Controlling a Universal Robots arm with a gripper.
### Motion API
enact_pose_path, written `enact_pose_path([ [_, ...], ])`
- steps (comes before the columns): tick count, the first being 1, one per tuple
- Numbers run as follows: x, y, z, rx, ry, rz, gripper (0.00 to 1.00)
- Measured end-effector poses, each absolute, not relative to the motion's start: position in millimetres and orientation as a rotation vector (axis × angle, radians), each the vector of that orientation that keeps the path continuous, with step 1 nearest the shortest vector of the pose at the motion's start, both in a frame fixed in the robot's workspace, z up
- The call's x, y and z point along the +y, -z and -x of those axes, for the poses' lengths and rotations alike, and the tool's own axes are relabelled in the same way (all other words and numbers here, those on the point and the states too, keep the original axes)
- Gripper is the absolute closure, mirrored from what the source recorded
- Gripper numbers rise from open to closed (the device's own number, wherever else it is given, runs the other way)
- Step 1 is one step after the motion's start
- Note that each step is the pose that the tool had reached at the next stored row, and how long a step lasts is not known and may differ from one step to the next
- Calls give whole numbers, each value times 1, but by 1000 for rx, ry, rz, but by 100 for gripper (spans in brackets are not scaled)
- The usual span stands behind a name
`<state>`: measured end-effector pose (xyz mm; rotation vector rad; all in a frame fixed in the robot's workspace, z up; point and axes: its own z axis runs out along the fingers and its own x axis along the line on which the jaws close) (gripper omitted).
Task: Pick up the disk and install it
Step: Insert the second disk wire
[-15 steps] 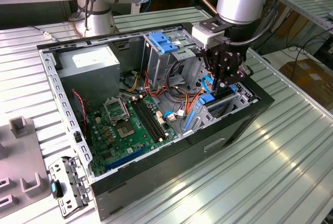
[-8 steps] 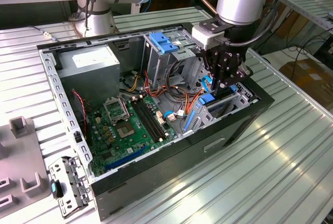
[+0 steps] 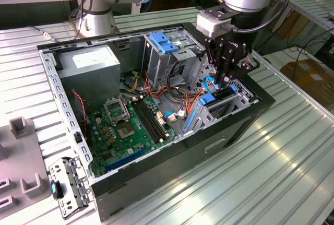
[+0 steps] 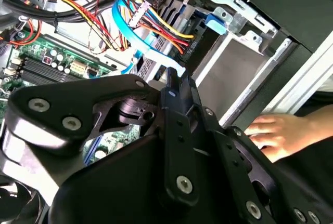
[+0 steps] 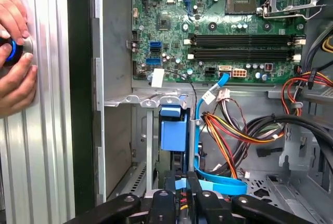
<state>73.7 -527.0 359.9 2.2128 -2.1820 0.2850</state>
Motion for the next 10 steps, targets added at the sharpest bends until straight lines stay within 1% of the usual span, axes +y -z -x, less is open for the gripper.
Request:
enact_pose_path([
  [1, -527, -360, -74, -2182, -285, -2213, 78],
  [3, -527, -360, -74, -2182, -285, -2213, 89],
  [10, -527, -360, -74, -2182, -284, -2213, 89],
])
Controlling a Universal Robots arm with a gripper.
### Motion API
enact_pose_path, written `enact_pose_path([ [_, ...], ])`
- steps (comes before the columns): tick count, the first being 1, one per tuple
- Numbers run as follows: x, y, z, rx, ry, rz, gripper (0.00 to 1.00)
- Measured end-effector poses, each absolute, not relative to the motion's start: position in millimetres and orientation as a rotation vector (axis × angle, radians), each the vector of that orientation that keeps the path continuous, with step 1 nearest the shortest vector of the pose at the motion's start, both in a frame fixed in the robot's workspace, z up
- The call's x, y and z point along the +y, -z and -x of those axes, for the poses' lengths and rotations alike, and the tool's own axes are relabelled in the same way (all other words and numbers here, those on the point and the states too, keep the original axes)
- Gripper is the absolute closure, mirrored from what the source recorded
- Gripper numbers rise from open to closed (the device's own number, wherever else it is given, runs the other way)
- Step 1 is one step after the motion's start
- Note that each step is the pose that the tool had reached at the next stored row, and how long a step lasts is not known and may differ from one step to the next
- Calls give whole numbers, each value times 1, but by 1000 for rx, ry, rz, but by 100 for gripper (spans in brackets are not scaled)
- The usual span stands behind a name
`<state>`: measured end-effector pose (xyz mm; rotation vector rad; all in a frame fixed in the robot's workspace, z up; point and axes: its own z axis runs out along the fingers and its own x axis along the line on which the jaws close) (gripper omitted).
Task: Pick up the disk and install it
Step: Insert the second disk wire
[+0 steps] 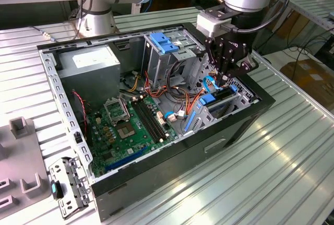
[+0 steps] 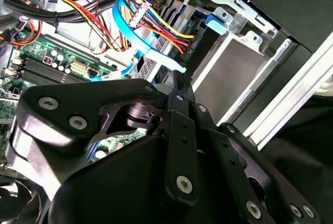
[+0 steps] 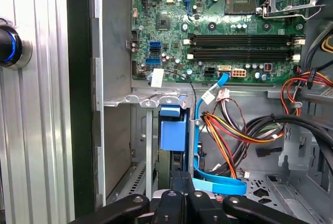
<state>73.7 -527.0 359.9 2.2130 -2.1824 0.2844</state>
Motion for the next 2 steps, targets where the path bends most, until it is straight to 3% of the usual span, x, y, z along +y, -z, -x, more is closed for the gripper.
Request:
enact_pose_path([
  [2, -527, -360, -74, -2182, -284, -2213, 89],
])
